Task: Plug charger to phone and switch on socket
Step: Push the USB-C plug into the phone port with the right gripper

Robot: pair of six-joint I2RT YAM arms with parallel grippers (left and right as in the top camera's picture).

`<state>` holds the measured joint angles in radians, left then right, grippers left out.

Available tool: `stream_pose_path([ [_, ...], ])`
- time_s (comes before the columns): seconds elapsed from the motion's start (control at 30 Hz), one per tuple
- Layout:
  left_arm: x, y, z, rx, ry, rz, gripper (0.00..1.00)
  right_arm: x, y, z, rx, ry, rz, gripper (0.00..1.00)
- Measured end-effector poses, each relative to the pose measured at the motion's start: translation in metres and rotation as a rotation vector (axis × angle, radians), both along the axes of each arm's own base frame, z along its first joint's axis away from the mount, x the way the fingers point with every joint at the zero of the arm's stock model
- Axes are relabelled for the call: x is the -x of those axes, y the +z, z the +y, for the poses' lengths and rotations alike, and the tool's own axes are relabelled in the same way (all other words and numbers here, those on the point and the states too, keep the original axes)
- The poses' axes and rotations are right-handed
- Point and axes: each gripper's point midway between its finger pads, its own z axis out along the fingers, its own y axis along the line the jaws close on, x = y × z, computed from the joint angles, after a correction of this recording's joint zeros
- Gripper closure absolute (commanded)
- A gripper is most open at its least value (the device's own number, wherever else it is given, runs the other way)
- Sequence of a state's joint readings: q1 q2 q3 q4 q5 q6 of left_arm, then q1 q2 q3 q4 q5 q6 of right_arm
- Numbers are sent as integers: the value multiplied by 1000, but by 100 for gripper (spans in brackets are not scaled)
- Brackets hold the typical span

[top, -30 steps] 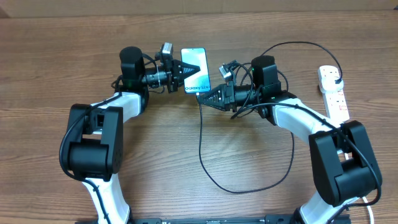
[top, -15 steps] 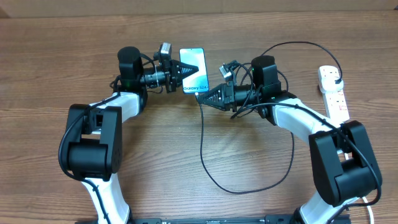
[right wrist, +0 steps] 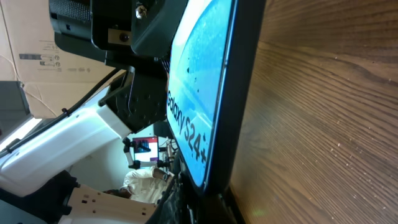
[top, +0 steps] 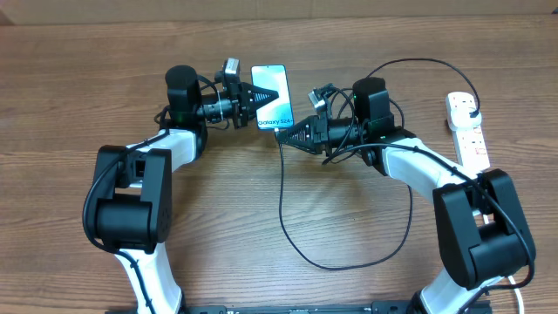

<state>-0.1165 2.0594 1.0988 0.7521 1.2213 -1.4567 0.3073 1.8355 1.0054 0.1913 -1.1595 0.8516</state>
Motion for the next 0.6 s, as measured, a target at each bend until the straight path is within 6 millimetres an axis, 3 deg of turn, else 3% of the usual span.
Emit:
stream_pose_path([
  [0.6,4,2,-4,-9,-27,-65,95,-1,-1,0,6,-10,7,96],
])
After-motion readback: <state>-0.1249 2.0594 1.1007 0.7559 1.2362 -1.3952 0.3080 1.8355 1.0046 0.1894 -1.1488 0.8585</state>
